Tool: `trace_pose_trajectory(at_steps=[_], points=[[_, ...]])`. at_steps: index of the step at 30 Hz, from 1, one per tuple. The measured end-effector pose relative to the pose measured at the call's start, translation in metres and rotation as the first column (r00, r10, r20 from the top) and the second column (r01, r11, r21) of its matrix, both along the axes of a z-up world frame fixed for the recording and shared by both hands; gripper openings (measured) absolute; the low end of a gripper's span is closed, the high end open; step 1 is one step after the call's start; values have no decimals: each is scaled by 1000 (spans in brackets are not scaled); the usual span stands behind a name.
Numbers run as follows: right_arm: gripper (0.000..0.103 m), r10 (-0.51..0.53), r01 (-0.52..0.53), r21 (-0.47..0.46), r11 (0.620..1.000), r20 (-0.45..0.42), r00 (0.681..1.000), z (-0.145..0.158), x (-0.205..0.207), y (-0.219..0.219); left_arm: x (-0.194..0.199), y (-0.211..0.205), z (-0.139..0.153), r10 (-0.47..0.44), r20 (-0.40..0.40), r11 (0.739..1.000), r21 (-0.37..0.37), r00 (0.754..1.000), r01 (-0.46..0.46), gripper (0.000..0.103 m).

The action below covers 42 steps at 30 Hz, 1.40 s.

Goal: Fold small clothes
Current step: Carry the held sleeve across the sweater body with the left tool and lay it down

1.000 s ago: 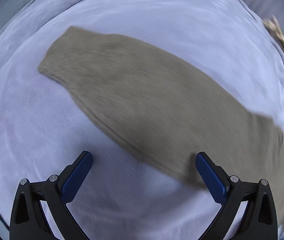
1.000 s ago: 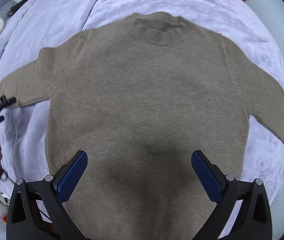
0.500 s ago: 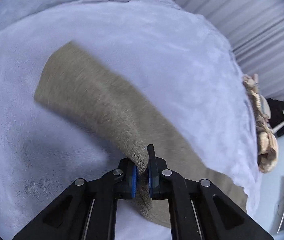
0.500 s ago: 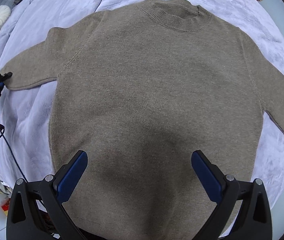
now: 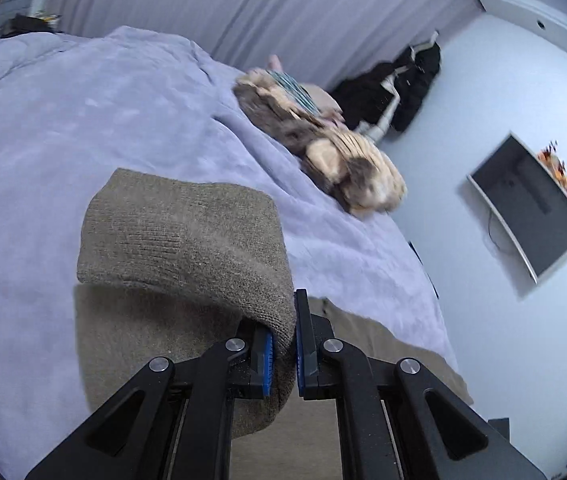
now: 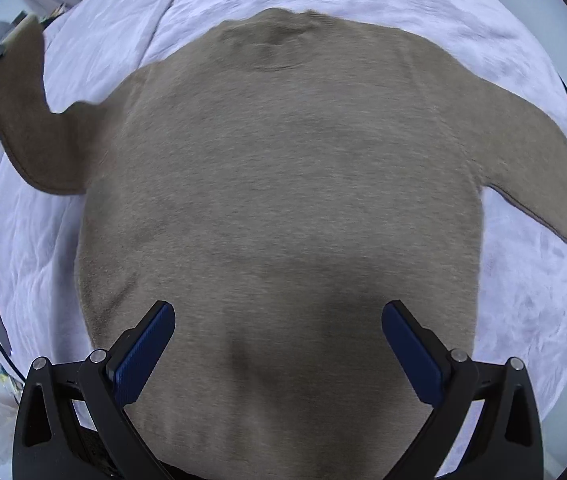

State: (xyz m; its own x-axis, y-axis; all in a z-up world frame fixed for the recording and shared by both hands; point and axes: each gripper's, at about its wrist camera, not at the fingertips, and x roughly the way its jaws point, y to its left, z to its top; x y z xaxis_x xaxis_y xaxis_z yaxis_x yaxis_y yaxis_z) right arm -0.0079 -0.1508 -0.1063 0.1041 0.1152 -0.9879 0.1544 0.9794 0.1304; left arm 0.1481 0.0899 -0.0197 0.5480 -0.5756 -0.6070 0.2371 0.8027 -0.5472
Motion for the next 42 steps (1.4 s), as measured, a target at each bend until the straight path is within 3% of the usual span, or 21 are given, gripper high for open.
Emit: trace_pose_trajectory(at_steps=[2, 6, 7, 8, 10, 13, 17, 21, 24, 27, 28, 29, 30, 31, 34, 36, 38, 40, 42], points=[[103, -46, 46, -2, 999, -2, 999, -3, -5, -22, -4, -53, -18, -88, -46, 995, 40, 995, 90, 9], [103, -131, 131, -19, 991, -23, 991, -12, -20, -63, -16, -129, -68, -171, -169, 953, 221, 971, 206, 13], [103, -149, 148, -21, 989, -34, 988, -15, -23, -72, -22, -135, -81, -174, -206, 941, 255, 963, 224, 24], [103, -163, 163, -20, 986, -40, 986, -17, -25, -80, -27, -137, -87, -170, -225, 938, 261, 959, 227, 41], [103, -184, 183, -27, 983, -50, 982, -20, -28, -91, -44, -127, -90, -132, -228, 938, 286, 965, 196, 65], [103, -170, 168, -41, 985, -48, 984, -21, -22, -94, -54, -99, -77, -103, -185, 930, 331, 977, 161, 65], [103, -36, 37, -58, 998, 21, 999, -14, 11, -61, -32, -41, -71, 29, -145, 907, 419, 989, 35, 65], [103, 186, -168, -130, 977, 139, 973, -13, 69, 4, 4, 26, -97, 192, -218, 892, 446, 957, -77, 65], [103, 350, -294, -276, 915, 184, 919, -30, 111, 55, 25, 54, -126, 249, -300, 895, 434, 921, -101, 65], [102, 458, -364, -465, 807, 102, 883, -70, 144, 83, 36, 58, -145, 236, -339, 904, 420, 911, -78, 65], [91, 468, -374, -489, 788, 82, 880, -78, 152, 85, 37, 56, -151, 228, -351, 905, 421, 908, -64, 65], [50, 463, -379, -452, 807, 86, 882, -82, 159, 80, 38, 55, -154, 222, -358, 905, 421, 907, -55, 65], [25, 422, -354, -376, 856, 116, 899, -77, 165, 69, 39, 54, -156, 216, -363, 906, 422, 906, -47, 65], [18, 357, -292, -312, 904, 175, 917, -66, 165, 52, 40, 53, -157, 209, -365, 906, 420, 907, -40, 65], [18, 139, -103, -126, 987, 324, 936, -37, 155, -10, 44, 52, -162, 205, -383, 911, 410, 901, -33, 65], [23, -56, 57, 6, 998, 324, 944, -39, 142, -59, 51, 50, -165, 200, -406, 922, 386, 892, -31, 65], [60, -246, 214, 164, 963, 214, 945, -62, 125, -106, 56, 46, -166, 206, -411, 922, 386, 888, -35, 65], [69, -367, 315, 300, 901, 137, 920, -80, 106, -131, 60, 40, -169, 210, -412, 919, 394, 886, -35, 65], [69, -446, 373, 404, 835, 101, 889, -92, 93, -144, 63, 37, -168, 216, -409, 916, 399, 887, -39, 63]])
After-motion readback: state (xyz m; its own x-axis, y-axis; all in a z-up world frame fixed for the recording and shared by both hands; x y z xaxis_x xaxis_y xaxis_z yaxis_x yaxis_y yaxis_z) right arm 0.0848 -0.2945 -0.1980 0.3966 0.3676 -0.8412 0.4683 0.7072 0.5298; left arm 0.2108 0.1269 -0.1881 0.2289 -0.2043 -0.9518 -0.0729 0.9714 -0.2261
